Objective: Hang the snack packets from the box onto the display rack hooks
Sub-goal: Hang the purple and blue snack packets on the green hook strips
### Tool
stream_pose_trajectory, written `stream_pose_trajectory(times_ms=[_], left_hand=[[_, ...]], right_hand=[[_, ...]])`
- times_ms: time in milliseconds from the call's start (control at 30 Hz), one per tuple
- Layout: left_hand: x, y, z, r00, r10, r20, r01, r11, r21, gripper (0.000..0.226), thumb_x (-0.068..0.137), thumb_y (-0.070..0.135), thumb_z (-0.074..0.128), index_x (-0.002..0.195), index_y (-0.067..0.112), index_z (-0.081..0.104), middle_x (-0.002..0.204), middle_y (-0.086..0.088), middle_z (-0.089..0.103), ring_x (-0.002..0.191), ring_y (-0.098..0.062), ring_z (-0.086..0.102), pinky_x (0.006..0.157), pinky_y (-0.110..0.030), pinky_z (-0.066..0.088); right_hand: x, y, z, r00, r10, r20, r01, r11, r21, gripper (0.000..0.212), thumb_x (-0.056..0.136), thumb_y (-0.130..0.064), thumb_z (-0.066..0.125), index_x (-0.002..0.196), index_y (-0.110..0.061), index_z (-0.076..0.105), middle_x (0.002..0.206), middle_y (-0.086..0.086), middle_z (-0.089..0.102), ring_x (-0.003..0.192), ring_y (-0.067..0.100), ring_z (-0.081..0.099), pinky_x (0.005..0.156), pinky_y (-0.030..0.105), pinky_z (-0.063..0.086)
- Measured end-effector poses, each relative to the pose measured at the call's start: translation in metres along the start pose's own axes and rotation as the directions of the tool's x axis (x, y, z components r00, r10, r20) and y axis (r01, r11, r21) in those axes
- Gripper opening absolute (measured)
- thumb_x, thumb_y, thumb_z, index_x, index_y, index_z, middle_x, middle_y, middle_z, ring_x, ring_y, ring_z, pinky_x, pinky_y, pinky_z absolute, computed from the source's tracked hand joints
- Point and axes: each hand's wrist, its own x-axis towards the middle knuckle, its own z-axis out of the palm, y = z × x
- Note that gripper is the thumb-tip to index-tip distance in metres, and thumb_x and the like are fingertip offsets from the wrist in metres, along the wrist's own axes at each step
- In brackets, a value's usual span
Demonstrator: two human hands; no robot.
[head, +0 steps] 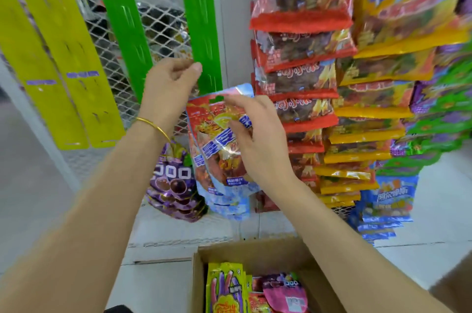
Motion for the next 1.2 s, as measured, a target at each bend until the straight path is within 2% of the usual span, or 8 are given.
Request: stream_pose_trajectory(times_ms=[133,267,367,567,867,1000,1133,1200], left_hand=[[0.013,0.003,-0.001,0.999,-0.008,0.036,0.007,0.999,0.034,0.016,0.086,0.02,0.063,0.072,0.019,0.058,0.064,0.004,0.05,0.057,-0.005,0.046,0.058,-0.019,0.04],[0.013,0.005,-0.001,0.995,-0.035,0.088,0.034,0.999,0.016,0.022,0.085,0.023,0.064,0.066,0.018,0.054,0.066,-0.006,0.052,0.062,-0.016,0.047,0.063,-0.027,0.04],[0.013,0.008,0.001,0.996,-0.029,0.086,0.026,0.999,0.029,0.025,0.085,0.023,0.064,0.063,0.018,0.052,0.063,-0.003,0.05,0.056,-0.011,0.045,0.056,-0.022,0.038],[0.012,0.009,0.002,0.995,-0.039,0.088,0.035,0.998,0.046,0.024,0.086,0.026,0.063,0.066,0.016,0.054,0.064,-0.001,0.052,0.058,-0.011,0.048,0.058,-0.024,0.042],[0.01,0.006,0.002,0.998,0.004,0.06,-0.009,0.997,0.073,0.028,0.087,0.026,0.062,0.063,0.016,0.052,0.063,-0.001,0.047,0.058,-0.012,0.043,0.061,-0.027,0.039],[0.005,0.001,0.004,0.998,0.009,0.063,-0.011,0.999,0.032,0.018,0.088,0.018,0.06,0.071,0.019,0.056,0.071,-0.005,0.057,0.066,-0.015,0.051,0.07,-0.031,0.047],[-0.002,-0.001,0.005,0.999,0.011,0.031,-0.011,1.0,-0.006,0.011,0.089,0.014,0.06,0.08,0.021,0.059,0.075,0.007,0.06,0.068,-0.002,0.055,0.072,-0.02,0.049],[-0.01,-0.007,0.004,1.0,0.024,0.014,-0.024,1.0,0.003,0.011,0.088,0.01,0.059,0.099,0.012,0.062,0.085,0.007,0.061,0.076,0.001,0.057,0.076,-0.014,0.049]], right_hand=[[0.019,-0.01,0.013,0.999,0.002,-0.036,-0.002,1.0,0.001,0.038,0.09,-0.007,0.053,0.126,-0.019,0.052,0.115,0.002,0.049,0.095,0.016,0.051,0.083,0.045,0.045],[0.029,-0.013,0.017,0.998,0.023,-0.06,-0.023,1.0,0.008,0.037,0.091,-0.007,0.051,0.126,-0.019,0.05,0.116,0.003,0.048,0.097,0.026,0.055,0.082,0.046,0.044],[0.031,-0.011,0.019,0.997,0.035,-0.067,-0.034,0.999,0.013,0.036,0.091,-0.005,0.051,0.125,-0.016,0.049,0.117,0.004,0.048,0.097,0.026,0.054,0.083,0.045,0.043],[0.031,-0.007,0.019,0.998,0.044,-0.035,-0.044,0.999,0.001,0.037,0.092,-0.007,0.05,0.128,-0.017,0.047,0.118,0.004,0.047,0.1,0.026,0.054,0.086,0.046,0.044],[0.016,0.007,0.026,0.999,0.04,0.001,-0.04,0.999,0.035,0.039,0.092,-0.004,0.05,0.13,-0.013,0.046,0.118,0.006,0.047,0.098,0.007,0.043,0.085,0.026,0.04],[0.013,0.014,0.029,0.999,0.046,-0.012,-0.045,0.997,0.061,0.04,0.092,-0.001,0.05,0.131,-0.011,0.045,0.119,0.007,0.047,0.101,0.005,0.043,0.085,0.018,0.035],[0.011,0.015,0.028,0.999,0.026,-0.02,-0.025,0.998,0.054,0.039,0.091,0.0,0.051,0.128,-0.008,0.046,0.12,0.01,0.047,0.1,0.006,0.043,0.084,0.017,0.035],[0.005,0.017,0.025,1.0,0.016,-0.018,-0.016,1.0,0.025,0.038,0.09,0.001,0.051,0.127,-0.007,0.047,0.119,0.01,0.048,0.1,0.007,0.043,0.084,0.02,0.037]])
